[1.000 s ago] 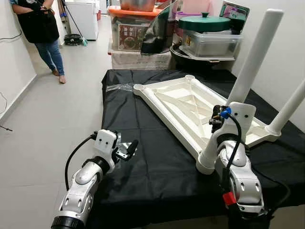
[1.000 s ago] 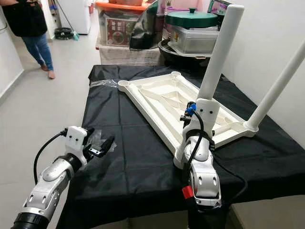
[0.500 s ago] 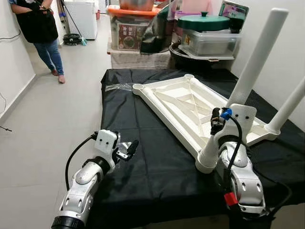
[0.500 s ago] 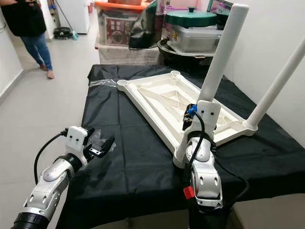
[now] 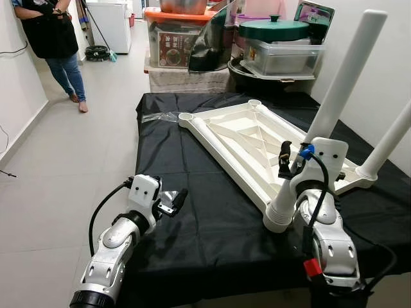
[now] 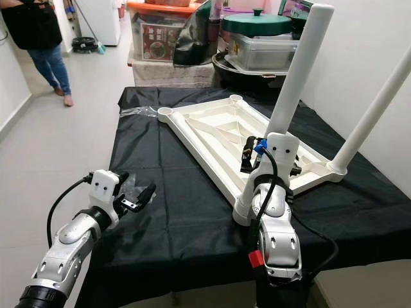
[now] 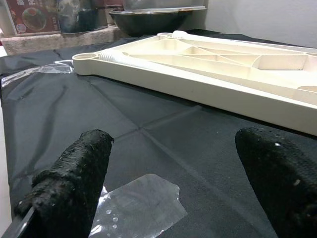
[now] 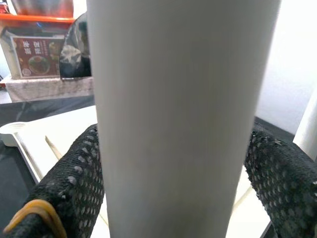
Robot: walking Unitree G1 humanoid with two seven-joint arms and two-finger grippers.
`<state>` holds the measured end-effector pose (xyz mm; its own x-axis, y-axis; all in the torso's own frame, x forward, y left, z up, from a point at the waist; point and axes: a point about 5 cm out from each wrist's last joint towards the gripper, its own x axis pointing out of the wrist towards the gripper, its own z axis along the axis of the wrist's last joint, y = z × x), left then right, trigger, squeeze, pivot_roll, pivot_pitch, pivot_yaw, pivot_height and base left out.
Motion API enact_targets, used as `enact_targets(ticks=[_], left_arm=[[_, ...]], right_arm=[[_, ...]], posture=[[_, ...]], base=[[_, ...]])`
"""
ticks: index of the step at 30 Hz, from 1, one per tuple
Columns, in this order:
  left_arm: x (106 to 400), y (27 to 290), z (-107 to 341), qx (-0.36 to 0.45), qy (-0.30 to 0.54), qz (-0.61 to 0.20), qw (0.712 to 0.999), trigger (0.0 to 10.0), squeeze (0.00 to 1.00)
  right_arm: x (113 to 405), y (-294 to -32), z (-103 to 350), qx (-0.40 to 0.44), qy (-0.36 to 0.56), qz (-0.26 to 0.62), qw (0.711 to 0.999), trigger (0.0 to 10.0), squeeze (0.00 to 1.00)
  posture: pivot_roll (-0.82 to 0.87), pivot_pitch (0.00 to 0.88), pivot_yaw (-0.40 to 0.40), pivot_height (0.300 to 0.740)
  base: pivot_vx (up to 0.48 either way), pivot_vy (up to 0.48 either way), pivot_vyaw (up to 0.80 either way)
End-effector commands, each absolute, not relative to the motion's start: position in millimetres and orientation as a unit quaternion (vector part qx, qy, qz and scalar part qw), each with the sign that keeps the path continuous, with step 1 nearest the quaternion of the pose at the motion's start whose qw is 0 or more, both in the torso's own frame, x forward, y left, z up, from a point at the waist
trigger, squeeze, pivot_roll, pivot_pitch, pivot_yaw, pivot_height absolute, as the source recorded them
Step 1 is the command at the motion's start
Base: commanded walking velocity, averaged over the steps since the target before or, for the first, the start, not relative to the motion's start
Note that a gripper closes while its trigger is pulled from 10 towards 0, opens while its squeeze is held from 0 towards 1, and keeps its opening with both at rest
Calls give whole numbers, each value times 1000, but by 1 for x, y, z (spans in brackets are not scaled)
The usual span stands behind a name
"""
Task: Building children table
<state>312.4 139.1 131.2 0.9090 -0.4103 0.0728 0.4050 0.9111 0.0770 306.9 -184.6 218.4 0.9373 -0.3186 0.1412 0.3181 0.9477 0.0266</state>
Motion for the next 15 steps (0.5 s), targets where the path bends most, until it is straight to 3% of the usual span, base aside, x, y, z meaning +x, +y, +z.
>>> enact_targets(ticks=[1,15], left_arm=[[314,137,129,37,-39,-213,976,10000,0],[314,136,127,36,-36,-217,975,10000,0]], right_arm=[[306,-185,224,1,-80,-162,984,10000,1000],[300,-195,228,-7,-86,-136,987,10000,1000]], posture=[[-10,0,-64,740],[-26,0,-57,740]], base=[[0,0,0],[0,0,0]])
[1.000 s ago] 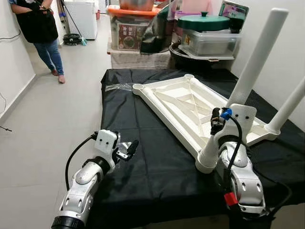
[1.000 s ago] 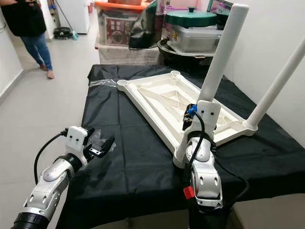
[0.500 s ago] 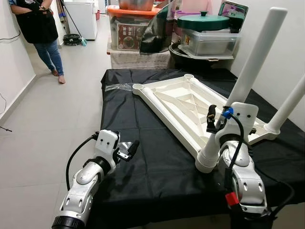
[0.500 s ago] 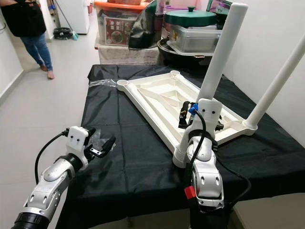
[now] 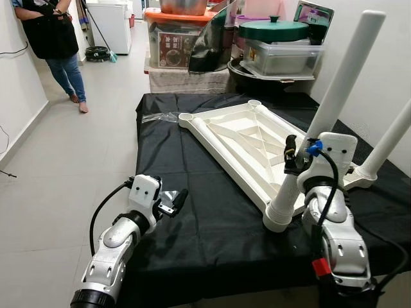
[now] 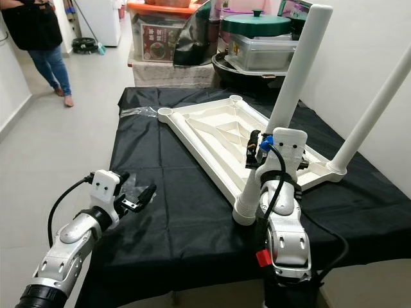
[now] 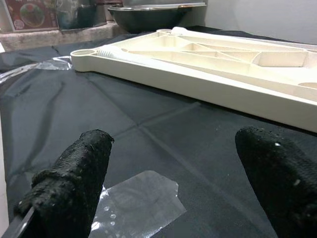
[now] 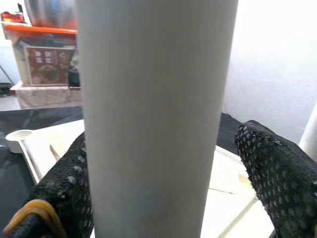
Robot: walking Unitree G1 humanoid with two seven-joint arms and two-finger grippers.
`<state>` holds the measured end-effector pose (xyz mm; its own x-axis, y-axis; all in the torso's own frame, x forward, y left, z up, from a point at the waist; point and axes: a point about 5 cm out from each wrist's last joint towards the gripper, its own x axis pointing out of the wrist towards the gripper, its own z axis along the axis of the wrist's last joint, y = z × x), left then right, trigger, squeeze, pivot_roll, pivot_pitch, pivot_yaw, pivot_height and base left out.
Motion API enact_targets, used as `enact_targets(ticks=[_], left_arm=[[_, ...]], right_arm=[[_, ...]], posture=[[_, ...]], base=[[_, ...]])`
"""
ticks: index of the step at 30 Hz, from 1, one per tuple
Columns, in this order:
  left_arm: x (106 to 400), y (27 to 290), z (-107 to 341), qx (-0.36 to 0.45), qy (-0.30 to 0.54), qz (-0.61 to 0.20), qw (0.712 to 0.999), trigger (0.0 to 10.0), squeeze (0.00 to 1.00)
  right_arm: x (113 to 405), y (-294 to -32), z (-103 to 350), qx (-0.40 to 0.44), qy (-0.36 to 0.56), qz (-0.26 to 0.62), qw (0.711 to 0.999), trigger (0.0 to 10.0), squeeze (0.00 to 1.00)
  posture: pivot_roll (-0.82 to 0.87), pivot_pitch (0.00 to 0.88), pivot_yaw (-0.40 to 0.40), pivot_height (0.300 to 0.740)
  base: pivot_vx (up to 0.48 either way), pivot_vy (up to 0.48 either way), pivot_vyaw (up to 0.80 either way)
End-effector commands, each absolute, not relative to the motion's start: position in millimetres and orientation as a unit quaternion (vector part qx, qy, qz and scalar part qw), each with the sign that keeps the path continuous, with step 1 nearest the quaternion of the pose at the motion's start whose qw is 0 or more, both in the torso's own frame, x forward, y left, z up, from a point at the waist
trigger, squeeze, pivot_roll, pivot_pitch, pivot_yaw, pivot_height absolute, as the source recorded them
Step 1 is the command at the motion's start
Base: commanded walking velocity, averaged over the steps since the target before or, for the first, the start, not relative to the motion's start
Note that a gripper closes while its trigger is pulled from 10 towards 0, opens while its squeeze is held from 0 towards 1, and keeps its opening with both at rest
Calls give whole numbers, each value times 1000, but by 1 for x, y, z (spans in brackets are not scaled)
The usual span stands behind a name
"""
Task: Building children table
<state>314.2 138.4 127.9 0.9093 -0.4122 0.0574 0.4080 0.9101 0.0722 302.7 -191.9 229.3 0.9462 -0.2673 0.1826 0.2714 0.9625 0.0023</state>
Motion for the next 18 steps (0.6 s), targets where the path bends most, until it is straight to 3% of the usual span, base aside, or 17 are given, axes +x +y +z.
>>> enact_targets(ticks=[1,18], left_arm=[[314,136,127,36,-36,-217,975,10000,0],[315,135,127,36,-36,-224,973,10000,0]], right_arm=[[300,-195,228,-7,-86,-136,987,10000,1000],[306,-214,237,-57,-60,-31,996,10000,1000]], posture=[[-26,0,-57,740],[-27,0,-50,740]], base=[[0,0,0],[0,0,0]])
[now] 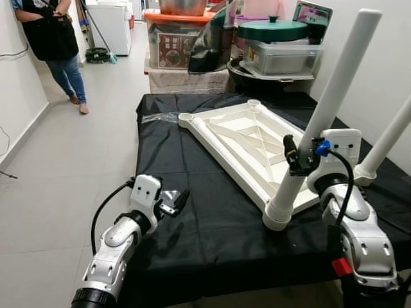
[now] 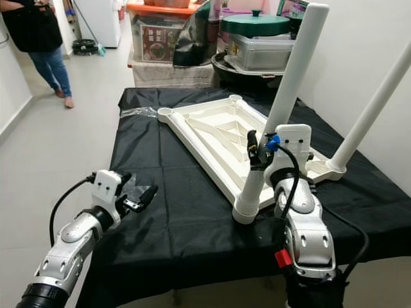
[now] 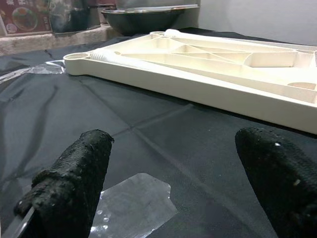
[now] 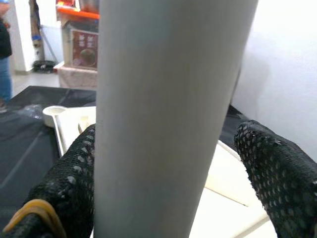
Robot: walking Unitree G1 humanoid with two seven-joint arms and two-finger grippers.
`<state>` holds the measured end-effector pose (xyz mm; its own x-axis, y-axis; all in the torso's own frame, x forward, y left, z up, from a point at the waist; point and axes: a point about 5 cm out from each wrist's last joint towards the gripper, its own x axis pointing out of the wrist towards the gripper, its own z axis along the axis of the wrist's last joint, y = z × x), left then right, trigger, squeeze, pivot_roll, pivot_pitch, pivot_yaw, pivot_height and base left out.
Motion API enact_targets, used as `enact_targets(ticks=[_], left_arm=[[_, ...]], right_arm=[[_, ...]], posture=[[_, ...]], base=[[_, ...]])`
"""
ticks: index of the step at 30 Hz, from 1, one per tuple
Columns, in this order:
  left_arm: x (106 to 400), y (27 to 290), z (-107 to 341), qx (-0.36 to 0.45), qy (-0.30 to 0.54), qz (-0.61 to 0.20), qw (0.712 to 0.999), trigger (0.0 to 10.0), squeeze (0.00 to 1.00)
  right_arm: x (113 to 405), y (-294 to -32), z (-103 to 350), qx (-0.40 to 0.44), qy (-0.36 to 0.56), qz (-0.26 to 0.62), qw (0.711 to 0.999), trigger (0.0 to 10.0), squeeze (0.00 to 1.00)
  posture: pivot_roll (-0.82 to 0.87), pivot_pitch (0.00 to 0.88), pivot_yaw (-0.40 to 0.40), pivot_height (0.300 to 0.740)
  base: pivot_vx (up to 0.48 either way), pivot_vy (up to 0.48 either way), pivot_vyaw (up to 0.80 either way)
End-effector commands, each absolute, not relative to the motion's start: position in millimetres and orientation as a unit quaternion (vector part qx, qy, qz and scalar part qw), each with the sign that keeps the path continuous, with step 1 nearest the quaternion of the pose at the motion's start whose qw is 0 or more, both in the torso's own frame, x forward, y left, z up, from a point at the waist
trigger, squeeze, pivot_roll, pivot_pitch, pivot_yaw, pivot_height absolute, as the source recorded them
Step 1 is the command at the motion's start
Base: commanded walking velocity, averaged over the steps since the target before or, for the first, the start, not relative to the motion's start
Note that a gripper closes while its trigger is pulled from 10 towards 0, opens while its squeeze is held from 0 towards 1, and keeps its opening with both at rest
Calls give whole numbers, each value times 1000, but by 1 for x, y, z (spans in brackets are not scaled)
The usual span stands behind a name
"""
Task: Building children table
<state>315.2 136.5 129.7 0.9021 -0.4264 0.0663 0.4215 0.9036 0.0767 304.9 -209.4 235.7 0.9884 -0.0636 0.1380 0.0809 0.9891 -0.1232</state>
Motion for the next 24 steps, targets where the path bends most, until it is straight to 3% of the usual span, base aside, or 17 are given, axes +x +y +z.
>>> enact_targets(ticks=[1,3,4,24], left_arm=[[315,135,127,36,-36,-224,973,10000,0],[315,135,127,36,-36,-224,973,10000,0],[315,135,127,36,-36,-225,973,10000,0],[315,138,127,39,-34,-223,973,10000,0]], right_arm=[[306,-214,237,-57,-60,-31,996,10000,1000],[310,-217,240,-52,-51,-7,997,10000,1000],[311,-217,241,-50,-46,5,998,10000,20],[322,-228,237,-11,-5,108,994,10000,0]], posture=[[-27,0,-50,740],[-27,0,-50,740],[-26,0,-49,740],[-15,0,-53,740]], base=[[0,0,0],[0,0,0],[0,0,0],[0,0,0]])
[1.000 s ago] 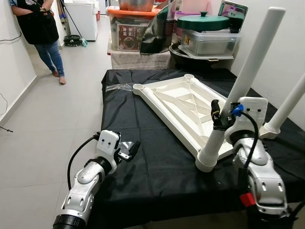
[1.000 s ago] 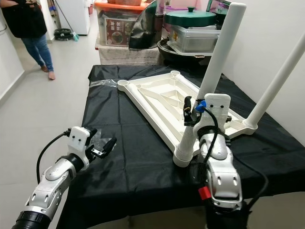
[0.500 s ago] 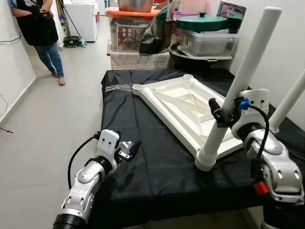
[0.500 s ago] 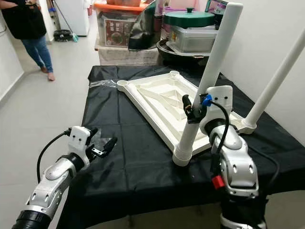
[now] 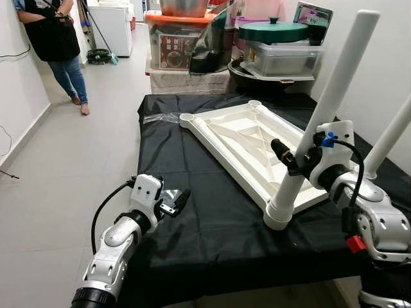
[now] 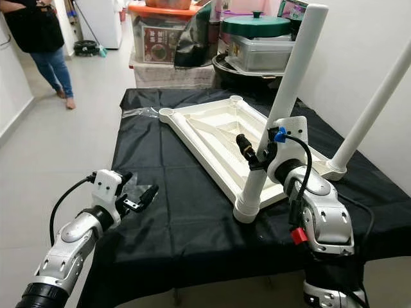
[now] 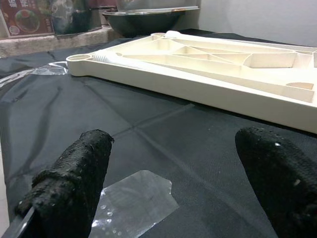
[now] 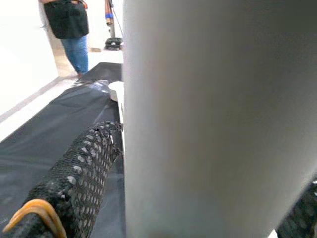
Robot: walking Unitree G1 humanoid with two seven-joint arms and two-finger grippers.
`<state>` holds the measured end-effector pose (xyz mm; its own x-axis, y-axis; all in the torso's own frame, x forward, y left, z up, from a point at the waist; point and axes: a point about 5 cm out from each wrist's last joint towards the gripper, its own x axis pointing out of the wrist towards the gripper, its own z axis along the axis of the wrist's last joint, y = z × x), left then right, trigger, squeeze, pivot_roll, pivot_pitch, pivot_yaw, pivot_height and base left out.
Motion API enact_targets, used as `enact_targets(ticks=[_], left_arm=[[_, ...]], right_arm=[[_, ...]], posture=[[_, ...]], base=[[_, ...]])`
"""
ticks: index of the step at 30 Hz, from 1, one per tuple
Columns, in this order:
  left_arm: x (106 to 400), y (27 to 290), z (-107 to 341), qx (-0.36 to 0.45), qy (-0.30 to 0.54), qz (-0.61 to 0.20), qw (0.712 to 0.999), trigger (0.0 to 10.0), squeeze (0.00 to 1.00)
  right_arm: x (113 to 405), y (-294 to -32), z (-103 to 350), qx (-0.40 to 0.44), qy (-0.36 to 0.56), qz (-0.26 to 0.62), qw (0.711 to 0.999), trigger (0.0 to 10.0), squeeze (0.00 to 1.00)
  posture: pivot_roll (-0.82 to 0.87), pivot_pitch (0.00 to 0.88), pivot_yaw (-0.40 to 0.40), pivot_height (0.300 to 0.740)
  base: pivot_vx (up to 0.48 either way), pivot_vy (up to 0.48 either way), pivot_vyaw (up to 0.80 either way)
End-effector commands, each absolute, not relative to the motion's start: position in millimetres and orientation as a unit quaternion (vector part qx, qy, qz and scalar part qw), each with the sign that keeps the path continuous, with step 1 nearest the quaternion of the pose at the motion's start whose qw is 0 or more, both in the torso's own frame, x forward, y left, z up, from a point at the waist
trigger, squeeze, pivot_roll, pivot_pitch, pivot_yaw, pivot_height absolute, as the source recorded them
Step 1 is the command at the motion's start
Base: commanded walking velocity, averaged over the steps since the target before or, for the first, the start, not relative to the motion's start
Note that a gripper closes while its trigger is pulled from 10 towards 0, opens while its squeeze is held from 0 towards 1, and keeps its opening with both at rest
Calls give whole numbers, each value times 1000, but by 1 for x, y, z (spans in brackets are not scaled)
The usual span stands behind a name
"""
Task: Building children table
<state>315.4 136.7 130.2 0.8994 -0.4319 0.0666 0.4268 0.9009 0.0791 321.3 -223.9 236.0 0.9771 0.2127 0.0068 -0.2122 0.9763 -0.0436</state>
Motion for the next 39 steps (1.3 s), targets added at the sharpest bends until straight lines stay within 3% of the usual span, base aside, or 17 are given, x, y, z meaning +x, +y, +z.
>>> enact_targets(ticks=[1,10,33,34,35,36,37,38,39], left_arm=[[315,137,127,39,-34,-224,973,10000,0],[315,136,127,40,-34,-228,972,10000,0],[314,139,126,43,-33,-228,972,10000,0],[314,139,126,43,-34,-228,972,10000,0],[314,139,126,43,-34,-228,972,10000,0],[313,139,126,43,-33,-229,972,10000,0],[313,139,126,43,-33,-229,972,10000,0],[314,139,126,43,-33,-229,972,10000,0],[314,139,126,43,-33,-229,972,10000,0]], right_arm=[[321,-228,237,-5,-7,119,993,10000,0],[321,-231,236,15,-12,142,990,10000,0],[326,-250,240,-26,-27,207,978,9765,0],[326,-250,239,-26,-27,211,977,7725,0],[326,-250,239,-26,-27,211,977,7725,0],[327,-252,238,-28,-28,217,975,4353,0],[327,-252,238,-28,-28,217,975,4353,0],[328,-253,237,-30,-28,218,975,3255,0],[328,-253,237,-30,-28,218,975,3255,0]], posture=[[-15,0,-53,740],[-13,0,-49,740],[-3,0,-54,740],[-3,0,-54,740],[-3,0,-54,740],[-3,0,-54,740],[-3,0,-54,740],[-3,0,-55,740],[-3,0,-55,740]], base=[[0,0,0],[0,0,0],[0,0,0],[0,0,0],[0,0,0],[0,0,0],[0,0,0],[0,0,0],[0,0,0]])
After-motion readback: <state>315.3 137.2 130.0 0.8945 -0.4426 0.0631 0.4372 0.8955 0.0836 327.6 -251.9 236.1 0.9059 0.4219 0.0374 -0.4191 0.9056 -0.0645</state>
